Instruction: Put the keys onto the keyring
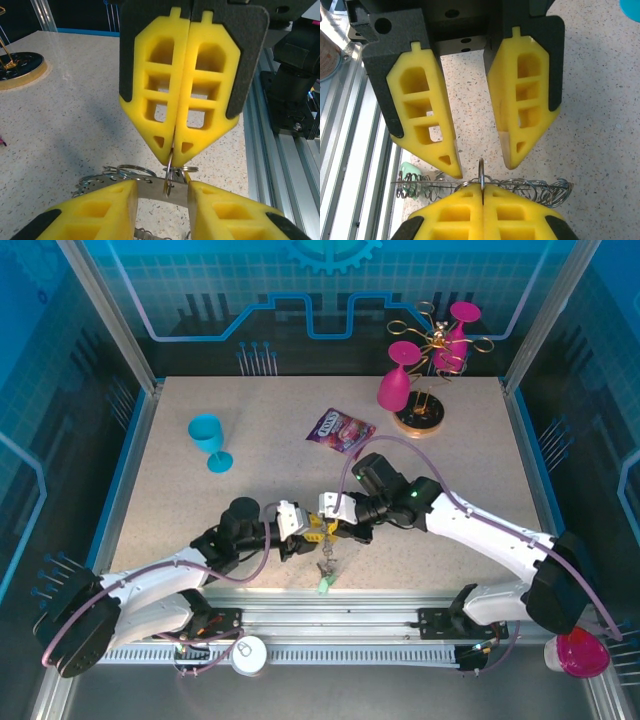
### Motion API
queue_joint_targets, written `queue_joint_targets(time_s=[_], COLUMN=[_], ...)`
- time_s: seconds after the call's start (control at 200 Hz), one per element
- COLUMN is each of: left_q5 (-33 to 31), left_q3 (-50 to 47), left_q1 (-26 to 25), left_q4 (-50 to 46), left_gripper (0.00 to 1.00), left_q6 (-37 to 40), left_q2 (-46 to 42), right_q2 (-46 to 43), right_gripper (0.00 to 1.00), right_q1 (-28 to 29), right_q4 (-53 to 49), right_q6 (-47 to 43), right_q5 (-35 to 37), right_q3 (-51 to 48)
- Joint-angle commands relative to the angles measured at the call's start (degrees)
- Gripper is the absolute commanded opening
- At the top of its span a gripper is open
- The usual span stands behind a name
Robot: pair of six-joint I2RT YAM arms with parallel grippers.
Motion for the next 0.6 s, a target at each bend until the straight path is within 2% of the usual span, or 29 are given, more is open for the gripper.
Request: queue_joint_targets(time_s=[0.0, 0.275, 0.33, 0.45, 0.595], left_q5=[0.4, 2.3, 2.4, 1.5, 0.5], left_q3=[2.1, 2.9, 2.7, 1.1, -2.2], left_q1=[0.3, 0.3, 0.2, 0.3, 0.3], left_q4=[-0.9, -1.3, -1.3, 1.1, 8.6], left_gripper=[0.28, 0.0, 0.0, 0.0, 0.0], left_q6=[1.6, 2.3, 2.4, 2.0, 1.0], left_q2=[0.9, 1.3, 0.9, -0.3, -1.2], right_q2=[0.7, 1.7, 0.9, -4.8, -10.9], right_gripper=[0.0, 0.0, 0.0, 0.31, 0.35], right_q1=[1.2, 2.4, 2.2, -0.2, -3.6], right_q4=[-1.4, -3.0, -1.8, 4.0, 8.9], right_q6=[-1.3, -2.3, -1.2, 3.0, 7.1], right_q5=[0.1, 1.3, 2.0, 1.4, -1.7], right_q3=[2.7, 4.0, 3.4, -1.2, -8.4])
